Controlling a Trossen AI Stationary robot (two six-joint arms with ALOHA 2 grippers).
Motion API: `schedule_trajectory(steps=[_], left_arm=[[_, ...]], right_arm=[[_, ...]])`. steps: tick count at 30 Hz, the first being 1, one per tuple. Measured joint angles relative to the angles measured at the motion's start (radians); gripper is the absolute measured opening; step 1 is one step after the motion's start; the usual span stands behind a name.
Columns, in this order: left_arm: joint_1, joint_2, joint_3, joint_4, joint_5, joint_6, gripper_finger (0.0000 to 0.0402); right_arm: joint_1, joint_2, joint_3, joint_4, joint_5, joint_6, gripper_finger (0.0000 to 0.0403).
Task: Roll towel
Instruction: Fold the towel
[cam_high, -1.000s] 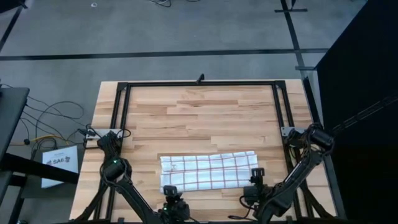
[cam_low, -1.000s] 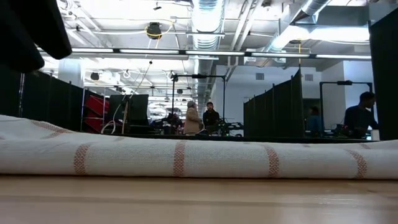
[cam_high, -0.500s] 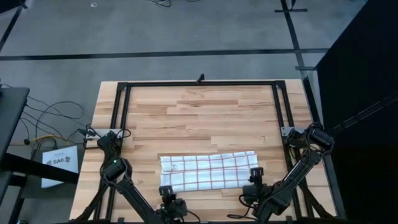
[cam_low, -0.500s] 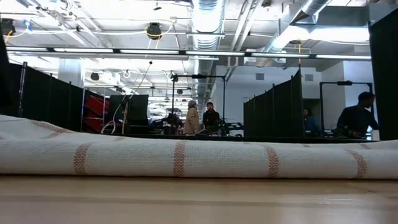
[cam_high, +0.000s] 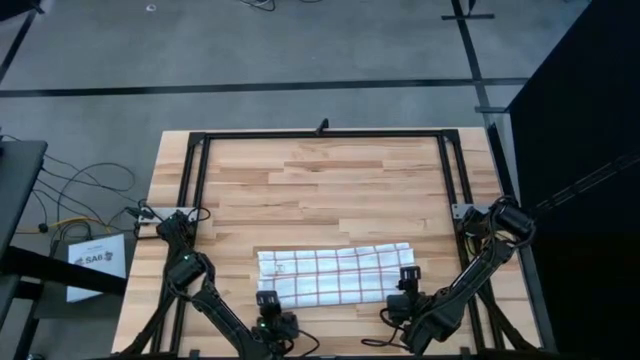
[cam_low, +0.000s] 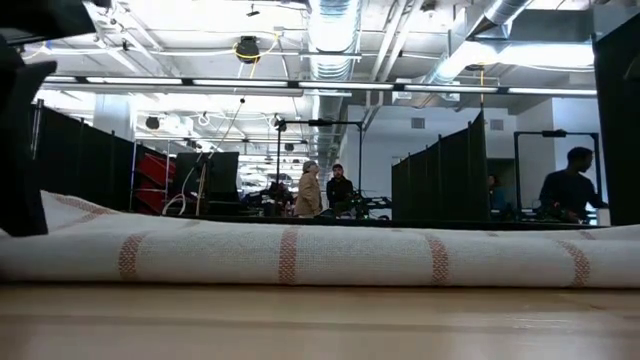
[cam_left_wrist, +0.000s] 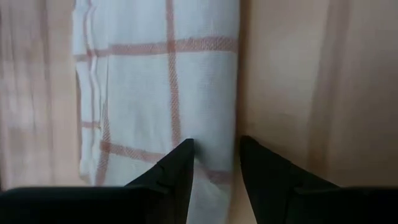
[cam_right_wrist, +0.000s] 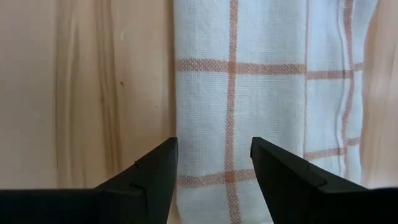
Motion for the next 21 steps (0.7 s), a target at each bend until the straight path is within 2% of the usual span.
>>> schedule_trajectory(steps=[21], left_arm=[[0.004,-0.001,-0.04,-0.001,-0.021,-0.004,0.0114]], right_arm=[[0.0,0.0,-0.006,0.067,0.001,-0.033,0.0192]])
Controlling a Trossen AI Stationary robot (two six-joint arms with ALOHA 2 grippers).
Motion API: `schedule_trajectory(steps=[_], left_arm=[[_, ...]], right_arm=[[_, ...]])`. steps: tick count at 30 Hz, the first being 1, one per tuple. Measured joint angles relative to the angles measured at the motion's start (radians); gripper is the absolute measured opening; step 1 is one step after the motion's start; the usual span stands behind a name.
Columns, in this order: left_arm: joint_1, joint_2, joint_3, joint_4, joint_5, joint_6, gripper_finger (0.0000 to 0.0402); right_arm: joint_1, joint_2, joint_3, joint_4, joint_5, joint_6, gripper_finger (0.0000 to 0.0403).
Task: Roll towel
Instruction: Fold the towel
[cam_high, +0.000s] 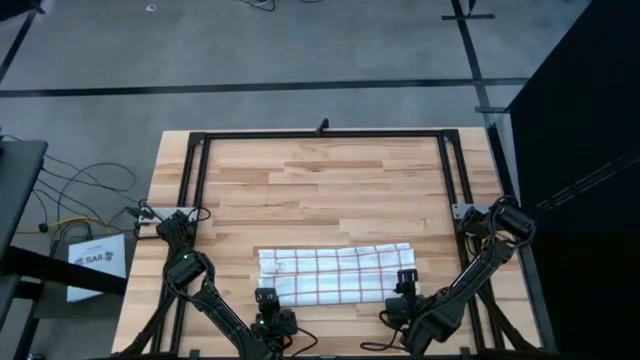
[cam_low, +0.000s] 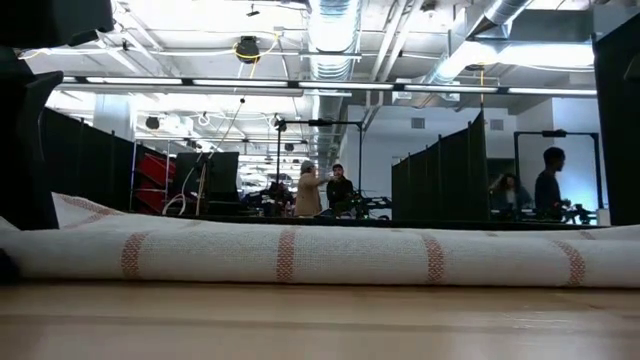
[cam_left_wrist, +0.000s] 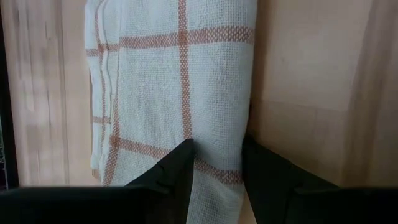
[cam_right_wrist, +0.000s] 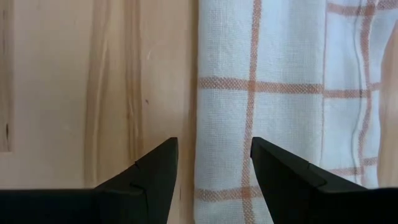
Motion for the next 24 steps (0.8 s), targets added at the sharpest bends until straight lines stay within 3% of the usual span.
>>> schedule_trajectory(steps=[12,15,19,21,24], left_arm=[[0.001,0.002,0.0,0.001,0.002,0.0,0.0113],[0.001,0.003,-0.001,0.002,0.002,-0.001,0.0096],[0.001,0.006,-0.002,0.005,0.005,-0.004,0.0022],[0.002,0.006,-0.002,0.004,0.01,-0.005,0.0009],[0.003,0.006,0.0,0.002,0.03,0.0,0.0003]], right_arm=[[-0.014,-0.005,-0.103,0.027,-0.001,0.027,0.0179],[-0.016,-0.005,-0.113,0.041,-0.005,0.034,0.0145],[-0.016,-0.005,-0.127,0.079,-0.033,0.043,0.0059],[-0.016,-0.004,-0.128,0.086,-0.041,0.043,0.0018],[-0.007,-0.004,-0.128,0.091,-0.058,0.083,0.0008]])
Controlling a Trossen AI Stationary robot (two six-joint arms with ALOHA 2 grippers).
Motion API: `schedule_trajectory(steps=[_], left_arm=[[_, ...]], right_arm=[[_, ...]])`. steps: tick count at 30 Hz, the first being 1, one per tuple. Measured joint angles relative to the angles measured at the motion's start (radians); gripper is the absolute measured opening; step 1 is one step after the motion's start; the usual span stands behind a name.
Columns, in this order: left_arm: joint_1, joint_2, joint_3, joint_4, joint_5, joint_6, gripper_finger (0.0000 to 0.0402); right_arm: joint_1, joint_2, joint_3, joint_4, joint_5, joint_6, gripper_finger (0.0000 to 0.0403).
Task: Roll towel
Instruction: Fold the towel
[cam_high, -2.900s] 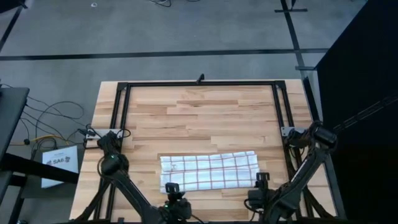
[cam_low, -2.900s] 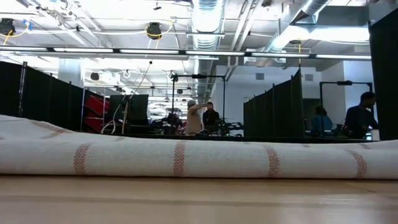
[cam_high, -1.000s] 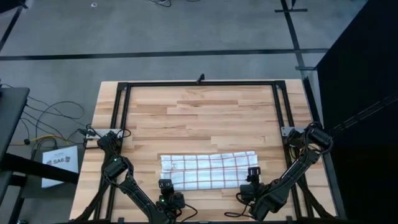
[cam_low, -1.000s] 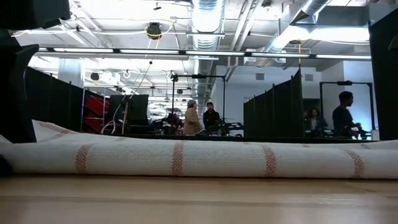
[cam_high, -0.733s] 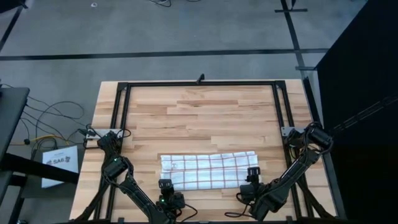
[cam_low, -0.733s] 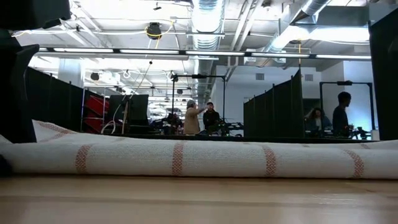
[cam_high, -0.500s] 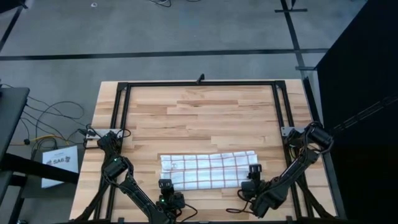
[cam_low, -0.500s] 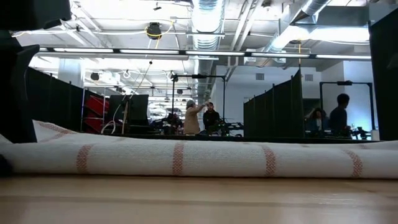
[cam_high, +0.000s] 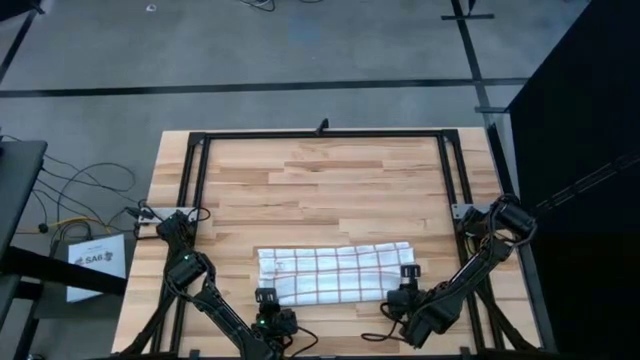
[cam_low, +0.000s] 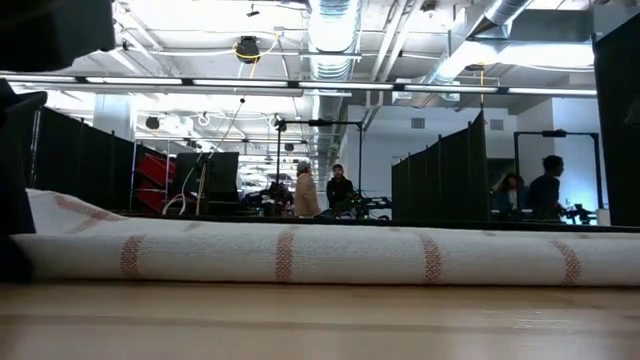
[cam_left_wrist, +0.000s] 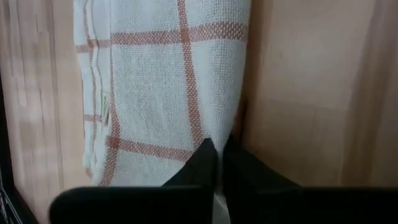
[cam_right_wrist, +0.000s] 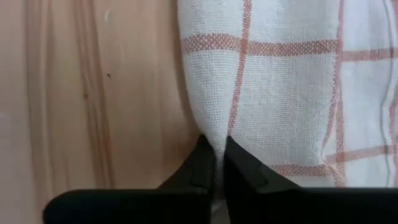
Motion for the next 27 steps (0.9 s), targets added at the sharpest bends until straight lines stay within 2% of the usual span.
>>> schedule_trajectory(steps=[6,11,18,22,27], left_arm=[[-0.017,-0.015,0.051,0.0,0.068,-0.012,0.0001],[-0.029,-0.089,0.06,0.071,0.135,-0.036,0.0],[-0.042,-0.156,0.06,0.116,0.203,-0.07,0.0],[-0.033,-0.171,0.059,0.127,0.256,-0.058,0.0],[-0.011,-0.205,0.06,0.13,0.282,-0.017,0.0]], right_arm=[[0.055,-0.004,0.023,0.019,-0.055,0.099,0.0002],[0.105,-0.016,0.062,0.087,-0.168,0.172,0.0001],[0.157,-0.019,0.072,0.262,-0.256,0.229,0.0],[0.163,-0.037,0.072,0.272,-0.3,0.25,0.0],[0.164,-0.117,0.066,0.253,-0.32,0.237,0.0]])
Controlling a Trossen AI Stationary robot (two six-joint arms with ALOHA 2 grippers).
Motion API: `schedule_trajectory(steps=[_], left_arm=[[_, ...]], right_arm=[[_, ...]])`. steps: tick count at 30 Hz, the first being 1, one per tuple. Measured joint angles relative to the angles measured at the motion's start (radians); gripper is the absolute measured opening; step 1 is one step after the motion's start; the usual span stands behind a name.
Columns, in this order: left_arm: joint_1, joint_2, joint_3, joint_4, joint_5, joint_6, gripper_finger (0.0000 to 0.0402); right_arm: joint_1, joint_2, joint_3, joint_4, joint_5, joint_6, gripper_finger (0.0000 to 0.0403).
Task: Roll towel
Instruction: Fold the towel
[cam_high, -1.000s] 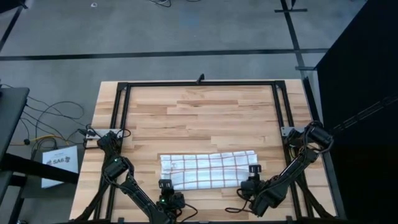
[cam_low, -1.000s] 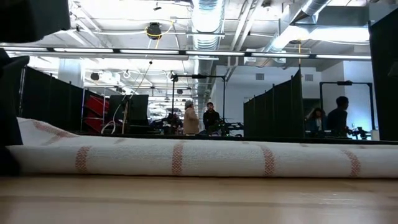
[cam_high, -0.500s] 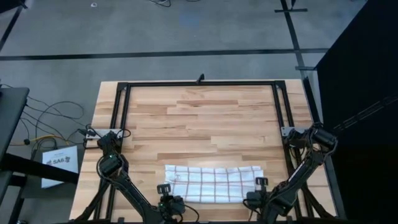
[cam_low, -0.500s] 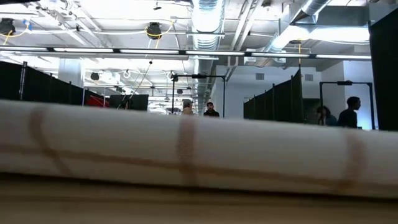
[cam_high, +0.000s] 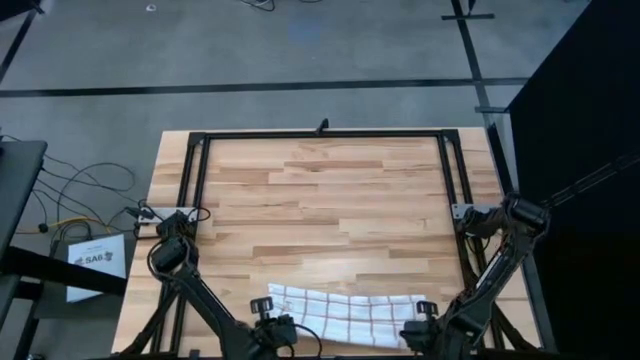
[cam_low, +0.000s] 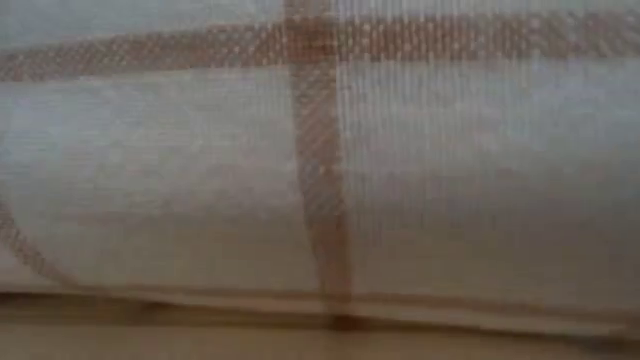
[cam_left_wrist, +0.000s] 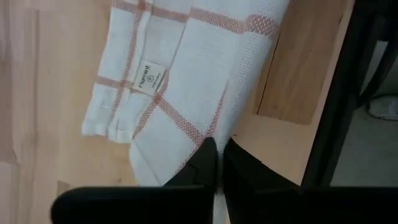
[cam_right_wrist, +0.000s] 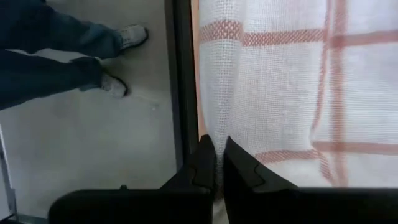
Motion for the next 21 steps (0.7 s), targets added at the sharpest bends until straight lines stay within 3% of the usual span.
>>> schedule_trajectory(steps=[10,16,21], left_arm=[[0.055,-0.029,-0.047,0.026,0.025,0.111,0.0],[0.106,-0.116,-0.18,0.126,0.049,0.171,0.0],[0.171,-0.277,-0.349,0.247,0.104,0.227,0.0]], right_arm=[[-0.047,-0.213,-0.203,0.082,-0.035,0.025,0.0],[-0.104,-0.347,-0.31,0.116,-0.073,0.014,0.0],[-0.155,-0.444,-0.381,0.142,-0.116,0.002,0.0]])
